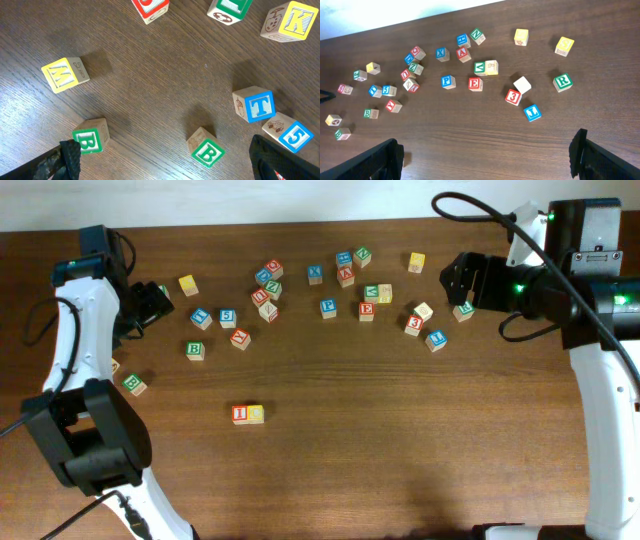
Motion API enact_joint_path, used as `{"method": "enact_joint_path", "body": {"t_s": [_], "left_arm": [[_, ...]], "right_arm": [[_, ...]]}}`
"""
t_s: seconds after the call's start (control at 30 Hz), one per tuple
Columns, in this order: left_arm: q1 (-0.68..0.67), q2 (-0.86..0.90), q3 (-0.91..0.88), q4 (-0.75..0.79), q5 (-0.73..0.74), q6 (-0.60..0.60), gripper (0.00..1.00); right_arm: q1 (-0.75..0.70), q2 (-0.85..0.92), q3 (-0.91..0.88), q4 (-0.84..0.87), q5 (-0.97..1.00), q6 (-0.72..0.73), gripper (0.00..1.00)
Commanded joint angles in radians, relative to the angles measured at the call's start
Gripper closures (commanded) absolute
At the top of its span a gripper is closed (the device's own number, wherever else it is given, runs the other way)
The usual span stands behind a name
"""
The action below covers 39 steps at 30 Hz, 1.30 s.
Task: Spell out ICRA
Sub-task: 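Move the open right gripper over the green R block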
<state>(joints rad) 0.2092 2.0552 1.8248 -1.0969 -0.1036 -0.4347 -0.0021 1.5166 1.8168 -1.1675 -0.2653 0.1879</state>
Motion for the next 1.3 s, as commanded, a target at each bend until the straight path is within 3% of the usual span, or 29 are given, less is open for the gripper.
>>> {"method": "enact_joint_path", "body": {"t_s": [0.0, 0.93, 1.03, 1.07, 1.1, 1.13, 1.17, 1.27], "left_arm": [[0.005, 0.007, 0.009, 0.000, 0.003, 0.002, 0.01], [0.005, 0.007, 0.009, 0.000, 0.003, 0.002, 0.01], [0.005, 0.007, 0.009, 0.000, 0.003, 0.002, 0.01], [0.005, 0.007, 0.009, 0.000, 0.003, 0.002, 0.01], [0.005, 0.007, 0.009, 0.000, 0.003, 0.002, 0.01], [0.005, 0.007, 0.009, 0.000, 0.003, 0.002, 0.01], [0.005, 0.007, 0.009, 0.000, 0.003, 0.002, 0.01], [0.005, 0.007, 0.009, 0.000, 0.003, 0.002, 0.01]], "right_arm": [[-0.005, -0.005, 0.017, 0.000, -0.012, 0.005, 0.02], [-0.005, -0.005, 0.017, 0.031, -0.013, 0.005, 0.02], [-0.004, -0.002, 0.017, 0.124, -0.016, 0.105, 0.02], [0.004, 0.005, 0.017, 0.137, -0.016, 0.125, 0.10], [0.019, 0.014, 0.017, 0.145, -0.015, 0.122, 0.29], [0.039, 0.034, 0.017, 0.147, -0.014, 0.114, 0.73], [0.055, 0.048, 0.017, 0.146, -0.012, 0.113, 0.96], [0.114, 0.121, 0.017, 0.147, 0.002, 0.098, 0.96]]}}
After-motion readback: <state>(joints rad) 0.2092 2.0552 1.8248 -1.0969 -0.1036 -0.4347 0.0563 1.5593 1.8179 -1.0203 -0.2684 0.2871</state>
